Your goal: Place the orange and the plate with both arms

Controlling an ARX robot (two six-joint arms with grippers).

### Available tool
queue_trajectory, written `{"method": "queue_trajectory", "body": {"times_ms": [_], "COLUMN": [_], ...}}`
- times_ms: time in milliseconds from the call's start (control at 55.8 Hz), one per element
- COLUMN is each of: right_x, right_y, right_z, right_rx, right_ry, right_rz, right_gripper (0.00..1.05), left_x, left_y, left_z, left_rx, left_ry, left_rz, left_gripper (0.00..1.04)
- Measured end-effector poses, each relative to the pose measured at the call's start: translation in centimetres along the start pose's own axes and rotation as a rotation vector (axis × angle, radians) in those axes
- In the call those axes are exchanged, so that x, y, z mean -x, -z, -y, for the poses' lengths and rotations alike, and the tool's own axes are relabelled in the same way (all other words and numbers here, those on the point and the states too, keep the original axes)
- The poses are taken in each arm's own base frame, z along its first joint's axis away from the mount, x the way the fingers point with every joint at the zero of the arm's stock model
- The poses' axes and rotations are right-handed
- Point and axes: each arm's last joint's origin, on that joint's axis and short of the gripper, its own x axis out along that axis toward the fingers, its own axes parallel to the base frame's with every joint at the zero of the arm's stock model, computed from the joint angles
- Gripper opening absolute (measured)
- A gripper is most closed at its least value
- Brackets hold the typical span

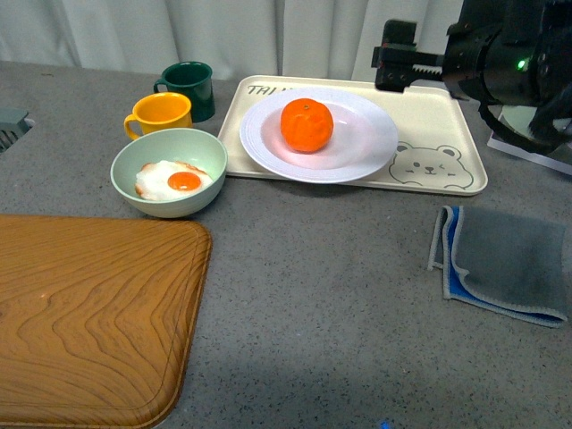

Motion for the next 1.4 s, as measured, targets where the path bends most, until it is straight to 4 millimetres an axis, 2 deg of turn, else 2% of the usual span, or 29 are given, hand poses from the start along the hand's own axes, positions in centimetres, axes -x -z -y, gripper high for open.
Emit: {"method": "queue_trajectory", "body": {"times_ms": [72,197,269,376,681,878,1111,1398], "right_x": [2.2,6.1,8.8,12.6,19.5,22.7,24.7,26.3], "right_y": [0.0,-1.2,-1.6,-0.9,-1.4,-1.1,-0.8,-0.6], "right_z": [1.1,3.1,4.3,5.6,7.3,8.5,8.5,8.4], "right_rx": [0.019,0.033,0.04,0.052,0.054,0.052,0.052,0.052], "right_ry": [0.013,0.026,0.039,0.033,0.034,0.037,0.034,0.033], "right_rz": [0.094,0.178,0.192,0.16,0.154,0.159,0.163,0.163], "right_gripper": [0.63,0.43,0.27,0.01,0.01,0.01,0.01,0.01], "left_x": [0.0,0.0,0.0,0.0,0.0,0.0,0.0,0.0], "left_y": [0.0,0.0,0.0,0.0,0.0,0.0,0.0,0.0], "left_z": [0.0,0.0,0.0,0.0,0.0,0.0,0.0,0.0], "left_rx": [0.0,0.0,0.0,0.0,0.0,0.0,0.0,0.0], "left_ry": [-0.001,-0.001,-0.001,-0.001,-0.001,-0.001,-0.001,0.0], "left_rz": [-0.001,0.0,0.0,0.0,0.0,0.0,0.0,0.0], "left_gripper": [0.98,0.98,0.98,0.98,0.98,0.98,0.98,0.98]}}
